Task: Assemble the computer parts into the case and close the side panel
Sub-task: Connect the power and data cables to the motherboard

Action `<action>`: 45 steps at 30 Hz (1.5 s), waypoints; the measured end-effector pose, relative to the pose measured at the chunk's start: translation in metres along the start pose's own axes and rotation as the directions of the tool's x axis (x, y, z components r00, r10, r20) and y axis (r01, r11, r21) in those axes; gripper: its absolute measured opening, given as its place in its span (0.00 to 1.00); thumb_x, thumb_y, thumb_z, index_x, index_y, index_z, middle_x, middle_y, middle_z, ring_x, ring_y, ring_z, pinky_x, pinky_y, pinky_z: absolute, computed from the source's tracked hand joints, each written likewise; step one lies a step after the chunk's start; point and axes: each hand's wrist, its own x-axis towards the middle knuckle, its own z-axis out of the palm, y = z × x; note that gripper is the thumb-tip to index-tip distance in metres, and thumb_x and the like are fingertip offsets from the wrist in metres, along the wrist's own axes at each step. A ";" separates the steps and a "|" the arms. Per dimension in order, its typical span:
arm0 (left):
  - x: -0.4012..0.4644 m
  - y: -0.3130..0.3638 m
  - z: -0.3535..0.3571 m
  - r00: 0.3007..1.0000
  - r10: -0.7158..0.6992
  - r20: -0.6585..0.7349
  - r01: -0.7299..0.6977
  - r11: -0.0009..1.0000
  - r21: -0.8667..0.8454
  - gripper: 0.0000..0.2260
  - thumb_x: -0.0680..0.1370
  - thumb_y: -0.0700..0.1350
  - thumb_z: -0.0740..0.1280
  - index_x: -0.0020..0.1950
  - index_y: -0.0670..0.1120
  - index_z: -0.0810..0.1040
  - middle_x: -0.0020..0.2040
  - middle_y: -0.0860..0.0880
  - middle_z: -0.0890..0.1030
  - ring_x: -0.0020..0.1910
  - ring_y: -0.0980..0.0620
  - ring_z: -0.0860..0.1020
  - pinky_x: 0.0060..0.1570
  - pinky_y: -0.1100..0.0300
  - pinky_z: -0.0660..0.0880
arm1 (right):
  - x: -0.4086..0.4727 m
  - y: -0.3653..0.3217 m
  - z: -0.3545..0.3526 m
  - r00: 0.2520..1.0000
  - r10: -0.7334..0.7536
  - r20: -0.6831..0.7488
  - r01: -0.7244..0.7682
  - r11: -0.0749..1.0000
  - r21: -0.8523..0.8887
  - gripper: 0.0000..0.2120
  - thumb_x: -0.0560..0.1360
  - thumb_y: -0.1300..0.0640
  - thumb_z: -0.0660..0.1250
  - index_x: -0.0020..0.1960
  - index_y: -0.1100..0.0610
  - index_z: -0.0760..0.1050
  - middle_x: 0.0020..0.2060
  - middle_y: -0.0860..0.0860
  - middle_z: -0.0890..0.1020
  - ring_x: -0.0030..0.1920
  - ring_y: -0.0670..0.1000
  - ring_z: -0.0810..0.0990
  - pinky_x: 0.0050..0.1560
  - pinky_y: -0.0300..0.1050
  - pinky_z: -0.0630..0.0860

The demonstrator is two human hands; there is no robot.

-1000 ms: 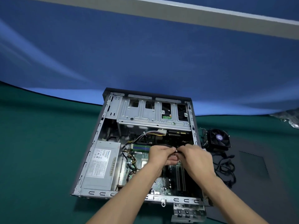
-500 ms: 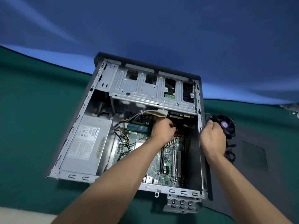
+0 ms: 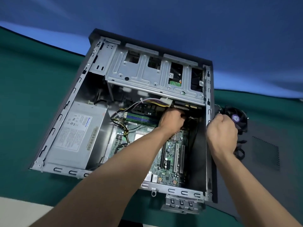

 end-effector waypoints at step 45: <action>0.020 -0.004 0.023 0.994 0.111 0.020 -0.113 0.967 0.228 0.09 0.78 0.40 0.60 0.51 0.38 0.77 0.48 0.38 0.81 0.47 0.39 0.80 0.47 0.54 0.74 | 0.000 0.002 0.002 1.000 0.008 0.000 -0.008 1.000 0.009 0.20 0.80 0.54 0.47 0.41 0.61 0.74 0.41 0.58 0.79 0.41 0.60 0.74 0.42 0.48 0.68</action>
